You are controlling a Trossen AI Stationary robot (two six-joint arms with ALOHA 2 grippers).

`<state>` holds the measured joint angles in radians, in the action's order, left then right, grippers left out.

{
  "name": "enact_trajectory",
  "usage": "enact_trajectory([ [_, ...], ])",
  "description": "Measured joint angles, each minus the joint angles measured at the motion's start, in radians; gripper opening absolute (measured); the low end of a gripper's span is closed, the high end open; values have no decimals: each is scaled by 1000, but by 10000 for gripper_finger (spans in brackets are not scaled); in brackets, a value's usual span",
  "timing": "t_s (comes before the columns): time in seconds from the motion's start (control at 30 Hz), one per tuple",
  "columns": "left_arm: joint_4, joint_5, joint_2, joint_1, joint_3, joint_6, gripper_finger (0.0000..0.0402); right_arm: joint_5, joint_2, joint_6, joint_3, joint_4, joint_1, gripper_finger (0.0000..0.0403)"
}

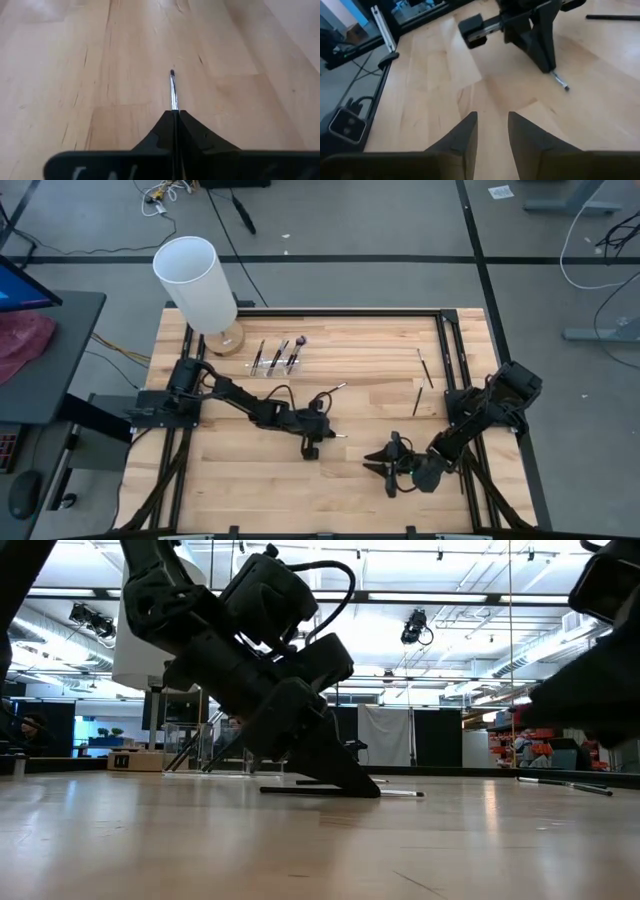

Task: Put items in baskets/containers
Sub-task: Put the eyeshadow brush into the transparent organizer

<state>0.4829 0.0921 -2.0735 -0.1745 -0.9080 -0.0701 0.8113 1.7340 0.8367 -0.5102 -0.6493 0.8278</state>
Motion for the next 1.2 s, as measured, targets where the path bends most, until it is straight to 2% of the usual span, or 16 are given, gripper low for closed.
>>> enact_trajectory([
  [0.23, 29, 8, 53, 2, 6, -23, 9, -1, 3, 54, 0, 43, -2, 118],
  [0.57, 101, 3, 80, -16, 1, -23, 9, -17, 91, 104, 0, 19, -55, 181],
  [0.67, 154, 2, 80, -29, 3, -28, 9, 12, 126, 74, 0, -34, -65, 192],
  [0.73, 222, -8, 81, -39, 1, -29, 9, 68, 151, 39, 0, -78, -66, 194],
  [0.93, 413, -11, 82, -85, 1, -30, 8, 240, 202, -228, 0, -380, -53, 184],
  [1.2, 632, -8, 84, -145, 0, -6, 8, 248, 202, -777, 0, -911, 11, 162],
])
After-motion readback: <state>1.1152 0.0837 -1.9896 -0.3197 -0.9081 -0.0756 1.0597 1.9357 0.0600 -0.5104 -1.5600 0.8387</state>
